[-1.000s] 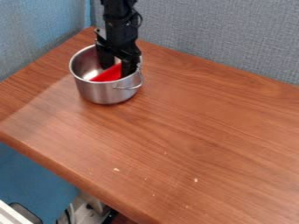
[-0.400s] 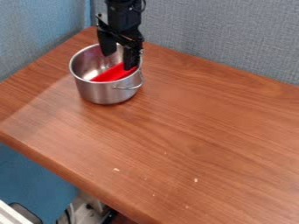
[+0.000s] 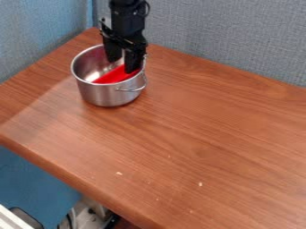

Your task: Put the red object in the metal pot

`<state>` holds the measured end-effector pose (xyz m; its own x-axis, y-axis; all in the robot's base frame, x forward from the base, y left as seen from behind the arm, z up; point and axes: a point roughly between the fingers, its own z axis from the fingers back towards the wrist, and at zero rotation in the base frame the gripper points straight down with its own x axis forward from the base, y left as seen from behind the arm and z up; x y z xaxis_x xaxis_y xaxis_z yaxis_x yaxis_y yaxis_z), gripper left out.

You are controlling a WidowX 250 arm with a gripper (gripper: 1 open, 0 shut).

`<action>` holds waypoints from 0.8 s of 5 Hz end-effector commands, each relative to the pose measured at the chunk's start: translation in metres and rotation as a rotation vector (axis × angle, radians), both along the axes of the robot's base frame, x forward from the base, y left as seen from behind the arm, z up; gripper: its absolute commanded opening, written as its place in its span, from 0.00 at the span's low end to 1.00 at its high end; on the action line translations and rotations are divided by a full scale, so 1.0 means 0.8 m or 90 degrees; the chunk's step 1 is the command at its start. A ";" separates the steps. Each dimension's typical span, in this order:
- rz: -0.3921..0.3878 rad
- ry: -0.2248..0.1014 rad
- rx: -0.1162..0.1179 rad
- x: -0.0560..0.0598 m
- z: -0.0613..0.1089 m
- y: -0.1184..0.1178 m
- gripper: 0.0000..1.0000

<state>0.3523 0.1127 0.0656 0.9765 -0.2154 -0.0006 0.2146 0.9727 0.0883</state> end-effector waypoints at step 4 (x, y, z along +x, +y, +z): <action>-0.004 -0.011 0.022 0.007 0.021 0.007 1.00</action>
<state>0.3502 0.1146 0.0654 0.9766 -0.2123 -0.0342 0.2146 0.9728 0.0876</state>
